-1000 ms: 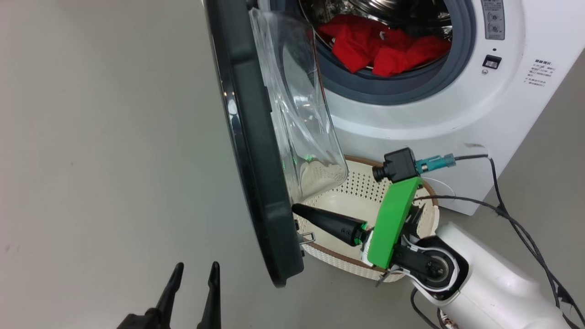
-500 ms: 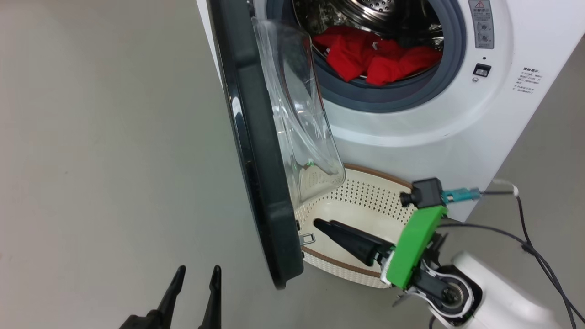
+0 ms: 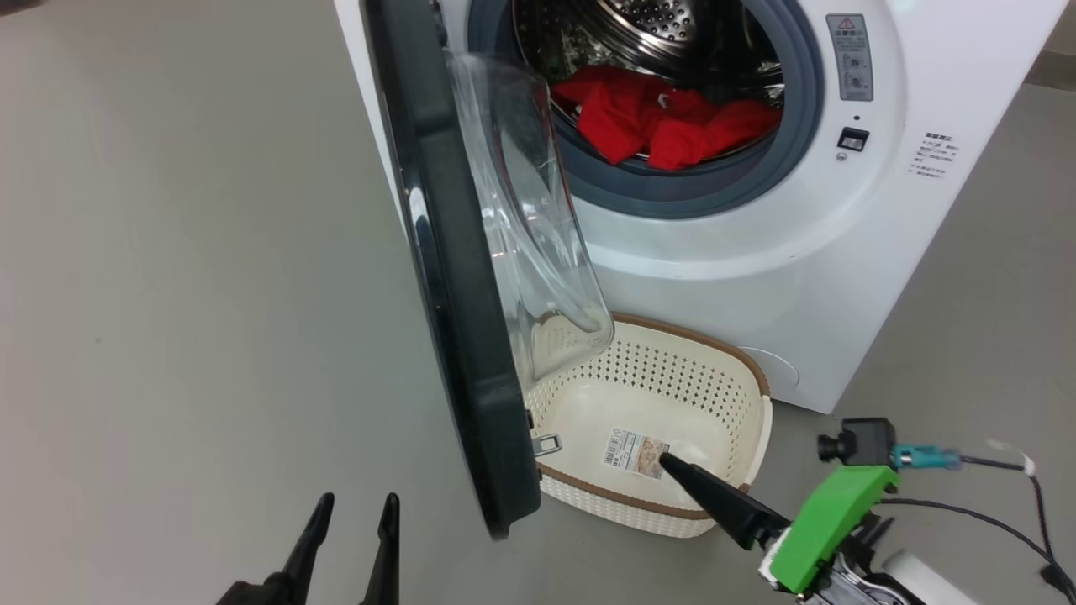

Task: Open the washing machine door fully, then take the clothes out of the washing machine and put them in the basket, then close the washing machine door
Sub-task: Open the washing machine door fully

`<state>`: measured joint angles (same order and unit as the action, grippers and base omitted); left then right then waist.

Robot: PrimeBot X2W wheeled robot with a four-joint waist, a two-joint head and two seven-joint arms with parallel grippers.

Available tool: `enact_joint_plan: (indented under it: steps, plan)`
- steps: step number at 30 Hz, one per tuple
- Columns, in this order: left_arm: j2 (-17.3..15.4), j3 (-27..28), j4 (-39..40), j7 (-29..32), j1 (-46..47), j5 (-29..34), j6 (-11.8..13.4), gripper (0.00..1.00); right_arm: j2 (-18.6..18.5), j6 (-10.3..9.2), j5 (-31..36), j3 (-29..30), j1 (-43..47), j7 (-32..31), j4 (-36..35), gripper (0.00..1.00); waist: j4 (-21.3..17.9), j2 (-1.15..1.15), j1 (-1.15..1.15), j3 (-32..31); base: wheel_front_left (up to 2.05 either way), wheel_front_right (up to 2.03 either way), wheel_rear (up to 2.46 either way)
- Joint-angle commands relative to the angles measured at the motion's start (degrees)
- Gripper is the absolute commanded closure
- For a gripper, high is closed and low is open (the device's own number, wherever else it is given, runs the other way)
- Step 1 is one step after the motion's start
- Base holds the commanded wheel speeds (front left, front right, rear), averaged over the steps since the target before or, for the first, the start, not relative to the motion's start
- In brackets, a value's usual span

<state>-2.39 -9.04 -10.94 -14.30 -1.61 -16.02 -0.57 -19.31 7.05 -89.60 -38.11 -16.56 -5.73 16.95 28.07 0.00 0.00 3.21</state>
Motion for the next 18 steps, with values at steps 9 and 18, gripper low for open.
enact_joint_plan:
  steps: [9, 18]
  plan:
    - [-0.5, 3.0, 1.1, -0.7, 0.0, 0.6, -0.5, 0.00, -3.3, 0.44, 1.7, 2.6, 5.1, 8.3, 0.7, 0.00, -2.1, 0.00, 0.00, -0.5, 0.00, 0.00, 0.00]
    - [-0.5, 3.9, 1.1, -0.7, -0.3, 0.9, -0.6, 0.00, -6.8, 0.44, 12.0, 0.3, 6.4, 19.8, 4.6, 0.00, -3.6, 0.00, 0.00, -0.6, 0.00, 0.00, 0.00]
